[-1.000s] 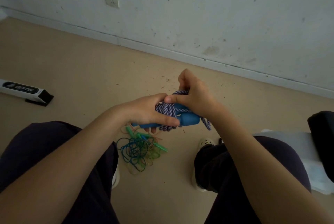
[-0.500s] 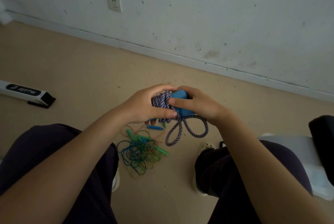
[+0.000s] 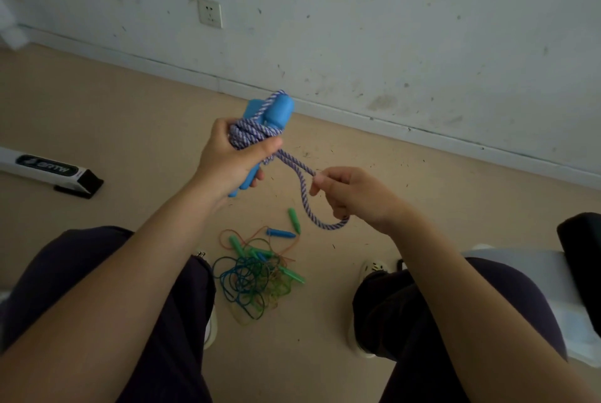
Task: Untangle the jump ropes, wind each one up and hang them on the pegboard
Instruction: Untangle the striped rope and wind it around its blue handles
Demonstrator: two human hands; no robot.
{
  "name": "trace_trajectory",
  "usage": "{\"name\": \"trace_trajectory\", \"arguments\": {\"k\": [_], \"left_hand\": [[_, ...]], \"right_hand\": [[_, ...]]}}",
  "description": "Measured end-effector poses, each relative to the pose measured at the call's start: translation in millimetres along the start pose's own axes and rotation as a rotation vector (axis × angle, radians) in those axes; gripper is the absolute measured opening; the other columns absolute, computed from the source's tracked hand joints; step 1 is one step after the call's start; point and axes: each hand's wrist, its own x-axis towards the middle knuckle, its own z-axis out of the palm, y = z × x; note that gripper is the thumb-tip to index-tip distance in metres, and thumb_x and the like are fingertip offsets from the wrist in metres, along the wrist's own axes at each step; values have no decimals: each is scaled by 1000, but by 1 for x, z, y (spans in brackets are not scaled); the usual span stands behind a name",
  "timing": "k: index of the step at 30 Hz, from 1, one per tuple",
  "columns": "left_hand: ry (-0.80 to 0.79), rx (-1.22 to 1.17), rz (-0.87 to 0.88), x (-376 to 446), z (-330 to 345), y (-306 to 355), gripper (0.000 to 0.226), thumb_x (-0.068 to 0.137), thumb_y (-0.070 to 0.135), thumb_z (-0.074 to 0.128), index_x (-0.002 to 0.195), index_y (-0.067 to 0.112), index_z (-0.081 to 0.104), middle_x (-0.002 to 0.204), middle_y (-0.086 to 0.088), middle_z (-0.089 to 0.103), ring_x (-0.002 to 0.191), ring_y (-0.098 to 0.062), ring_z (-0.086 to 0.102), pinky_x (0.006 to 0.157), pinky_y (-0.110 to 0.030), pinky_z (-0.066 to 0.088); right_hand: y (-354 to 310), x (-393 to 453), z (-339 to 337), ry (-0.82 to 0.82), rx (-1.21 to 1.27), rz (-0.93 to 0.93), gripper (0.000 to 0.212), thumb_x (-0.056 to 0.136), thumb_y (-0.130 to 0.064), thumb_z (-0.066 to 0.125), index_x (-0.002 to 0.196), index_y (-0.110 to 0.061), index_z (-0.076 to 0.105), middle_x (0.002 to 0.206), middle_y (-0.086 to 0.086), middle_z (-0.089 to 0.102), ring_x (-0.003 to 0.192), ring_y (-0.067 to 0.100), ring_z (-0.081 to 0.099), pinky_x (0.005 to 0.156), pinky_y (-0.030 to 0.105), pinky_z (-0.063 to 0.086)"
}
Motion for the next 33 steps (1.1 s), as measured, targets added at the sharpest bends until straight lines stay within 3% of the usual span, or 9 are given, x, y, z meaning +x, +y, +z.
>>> {"name": "trace_trajectory", "arguments": {"k": [3, 5, 7, 10, 14, 18, 24, 28, 33], "left_hand": [[89, 30, -2, 7, -8, -5, 54, 76, 35, 84, 112, 20, 47, 95, -7, 70, 53, -16, 64, 49, -31, 52], [-1, 40, -11, 4, -8, -3, 53, 73, 35, 87, 109, 20, 50, 89, -6, 71, 52, -19, 65, 47, -31, 52], [-183, 33, -25, -4, -5, 2, 55, 64, 38, 86, 105, 19, 54, 78, -5, 72, 52, -22, 65, 46, -32, 51], [-465, 7, -34, -15, 1, 7, 58, 60, 33, 91, 105, 17, 57, 71, -5, 71, 52, -22, 64, 45, -31, 51], [-625, -8, -33, -20, 6, 6, 59, 60, 38, 82, 109, 14, 60, 74, -7, 71, 51, -24, 62, 45, -30, 51], [-538, -10, -13, -18, 8, 6, 47, 64, 34, 88, 102, 17, 64, 72, -7, 71, 51, -22, 62, 44, -30, 50], [-430, 87, -43, -19, 13, 7, 41, 67, 39, 79, 99, 16, 67, 72, -2, 73, 55, -22, 66, 47, -31, 50], [-495, 84, -78, -20, 10, 9, 41, 67, 38, 78, 98, 13, 68, 74, -4, 73, 58, -23, 66, 46, -30, 51], [-591, 54, -91, -28, 13, 11, 35, 67, 31, 75, 99, 18, 69, 73, 3, 72, 56, -10, 65, 46, -25, 51]], "right_hand": [[-1, 0, -4, 59, -153, 29, 43, 101, -41, 47, 80, -8, 65, 56, -1, 43, 50, 14, 41, 57, 30, 40], [1, 1, -7, 114, -307, 30, 49, 96, -53, 50, 80, -10, 69, 64, -3, 58, 57, 7, 55, 67, 28, 46], [3, 3, -7, 127, -344, 20, 55, 81, -63, 60, 100, -13, 69, 87, -4, 67, 76, 3, 61, 76, 26, 49], [7, 7, -1, 77, -197, -40, 84, 63, -49, 84, 133, -18, 50, 124, -3, 61, 112, 7, 60, 95, 26, 50], [9, 8, 5, 67, -276, -159, 80, 67, -33, 89, 135, -24, 49, 129, -14, 55, 112, -16, 49, 88, 1, 37], [9, 8, 3, 111, -296, -108, 97, 63, -44, 87, 143, -36, 33, 148, -9, 40, 130, 8, 42, 103, 27, 37], [-2, 1, 12, 44, -305, -169, 72, 71, -42, 82, 133, -40, 47, 141, -16, 44, 128, 3, 40, 111, 34, 36], [-4, 1, 18, 12, -136, -178, 58, 69, -50, 83, 118, -45, 52, 128, -19, 58, 122, 3, 52, 109, 35, 40], [-6, -1, 20, -122, 98, -312, 41, 81, -13, 72, 115, 7, 59, 108, 10, 68, 102, 17, 66, 88, 29, 53]]}}
